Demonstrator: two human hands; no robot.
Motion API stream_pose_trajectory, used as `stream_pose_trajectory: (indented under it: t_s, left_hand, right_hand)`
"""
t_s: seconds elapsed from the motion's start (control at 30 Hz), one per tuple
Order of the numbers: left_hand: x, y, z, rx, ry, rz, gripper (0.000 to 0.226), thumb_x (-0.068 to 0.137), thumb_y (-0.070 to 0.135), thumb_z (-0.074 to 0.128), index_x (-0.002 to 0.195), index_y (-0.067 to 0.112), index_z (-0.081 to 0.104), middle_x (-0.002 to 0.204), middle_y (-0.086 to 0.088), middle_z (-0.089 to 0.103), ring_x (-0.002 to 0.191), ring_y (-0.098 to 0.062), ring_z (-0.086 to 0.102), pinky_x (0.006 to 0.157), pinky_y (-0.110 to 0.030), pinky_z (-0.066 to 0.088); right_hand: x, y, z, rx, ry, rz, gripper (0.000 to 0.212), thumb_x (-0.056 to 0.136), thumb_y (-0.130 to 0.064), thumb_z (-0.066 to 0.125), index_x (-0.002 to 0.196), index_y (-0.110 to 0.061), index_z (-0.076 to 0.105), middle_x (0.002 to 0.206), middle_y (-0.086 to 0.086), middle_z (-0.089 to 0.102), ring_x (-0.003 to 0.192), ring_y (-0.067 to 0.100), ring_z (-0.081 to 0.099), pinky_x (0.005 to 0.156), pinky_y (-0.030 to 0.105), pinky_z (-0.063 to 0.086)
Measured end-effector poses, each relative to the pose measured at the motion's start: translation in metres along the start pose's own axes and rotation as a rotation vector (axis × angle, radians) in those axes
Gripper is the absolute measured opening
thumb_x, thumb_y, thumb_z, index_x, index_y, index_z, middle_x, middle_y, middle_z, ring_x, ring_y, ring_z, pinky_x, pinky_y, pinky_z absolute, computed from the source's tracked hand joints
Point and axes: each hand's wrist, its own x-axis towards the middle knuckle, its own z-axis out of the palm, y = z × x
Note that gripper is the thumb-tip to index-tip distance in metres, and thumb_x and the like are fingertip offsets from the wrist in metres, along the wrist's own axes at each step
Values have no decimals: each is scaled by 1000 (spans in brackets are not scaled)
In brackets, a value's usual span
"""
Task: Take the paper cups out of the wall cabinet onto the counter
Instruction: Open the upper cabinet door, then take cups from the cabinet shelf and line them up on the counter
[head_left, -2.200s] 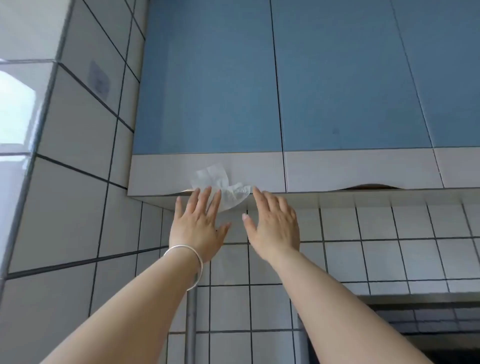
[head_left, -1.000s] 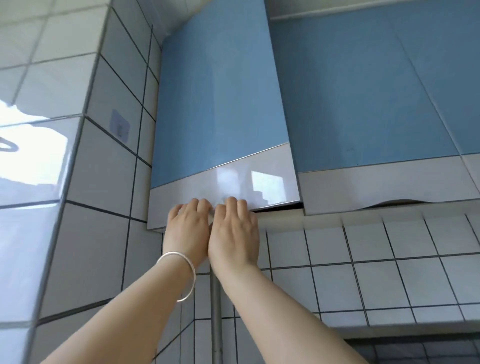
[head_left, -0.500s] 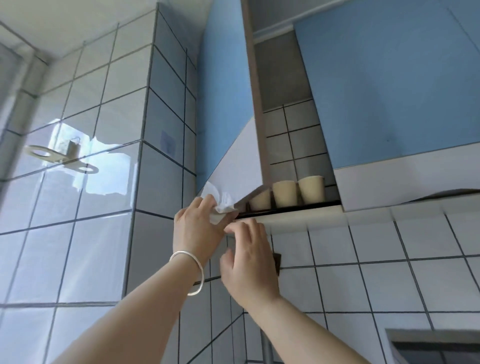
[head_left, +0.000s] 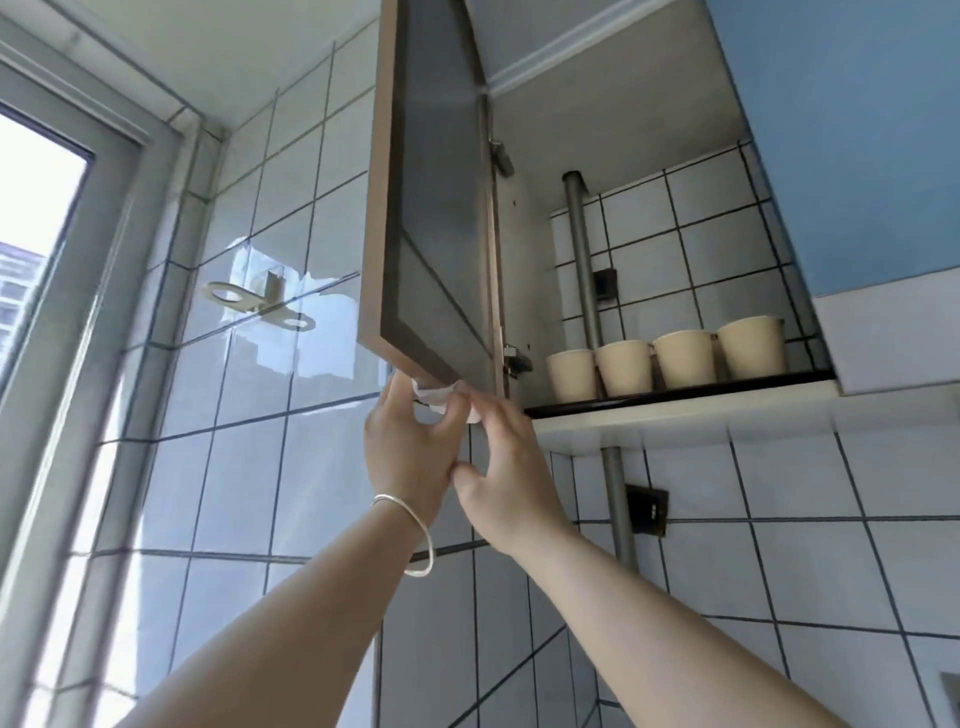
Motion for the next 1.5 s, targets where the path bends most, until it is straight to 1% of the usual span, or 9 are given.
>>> stream_pose_trajectory:
  t_s: [0.17,0.57,0.77,0.83,0.97,1.07,1.17,1.33,1.5]
  left_hand:
    - [4,-15,-4,-58,50,-68,7,81,26,60,82,19,56,79,4,66,78,-16,57,66,-18,38]
    - [10,-29,-17,-132,90,-202,8,77,31,58,78,23,58,79,4,65,81,-20,57,83,-32,46]
    - [11,-33,-16,-134,102,-225,14,76,35,58,82,22,60,82,2,66,84,-21,59,81,-36,47]
    - [8,-33,-13,-142,125,-224,14,77,35,59,83,22,59,86,5,64,88,-19,59,81,-32,48]
    - [0,-26,-2,-229,221,-338,19,84,26,62,93,11,56,103,0,51,80,1,54,70,-4,39]
    - [-7,-14,8,-359,284,-433,39,83,23,65,118,10,50,108,-1,49,88,-10,56,78,-16,43]
    - [-20,-4,17,-567,312,-594,43,81,16,68,117,20,45,105,2,53,88,-11,60,76,-18,47]
    - [-42,-5,49,-525,126,-753,18,82,12,58,98,18,57,91,2,65,89,-20,63,77,-29,49]
    - [-40,-6,92,-412,-220,-726,24,79,15,58,102,15,64,102,-9,70,92,-25,66,77,-33,54]
  right_hand:
    - [3,-3,14,15,-17,-14,70,77,2,52,136,-33,41,128,-22,38,119,-9,27,95,1,16]
    - [10,-6,38,91,-53,40,70,76,-5,52,138,-35,42,136,-8,42,133,9,38,109,30,36]
    - [13,-5,39,82,-55,30,69,75,-5,53,136,-36,44,137,-7,42,132,9,39,108,27,36]
    - [14,-4,36,60,-67,23,69,76,-4,52,137,-35,43,138,-7,41,134,8,36,107,23,32]
    - [16,-2,31,57,-75,19,65,77,-1,45,134,-33,49,135,-8,46,133,8,33,109,23,29]
    - [17,1,25,80,-10,39,59,79,0,41,129,-27,55,130,-4,52,129,13,40,108,28,34]
    - [15,7,15,82,44,77,50,78,-14,44,126,-23,54,122,-5,52,121,15,46,103,36,41]
    - [11,28,-2,184,161,237,41,87,-17,53,127,-22,47,110,-2,55,104,18,55,90,35,46]
    - [16,56,-31,60,237,367,40,89,-17,51,128,-17,46,113,1,55,108,20,55,82,25,38]
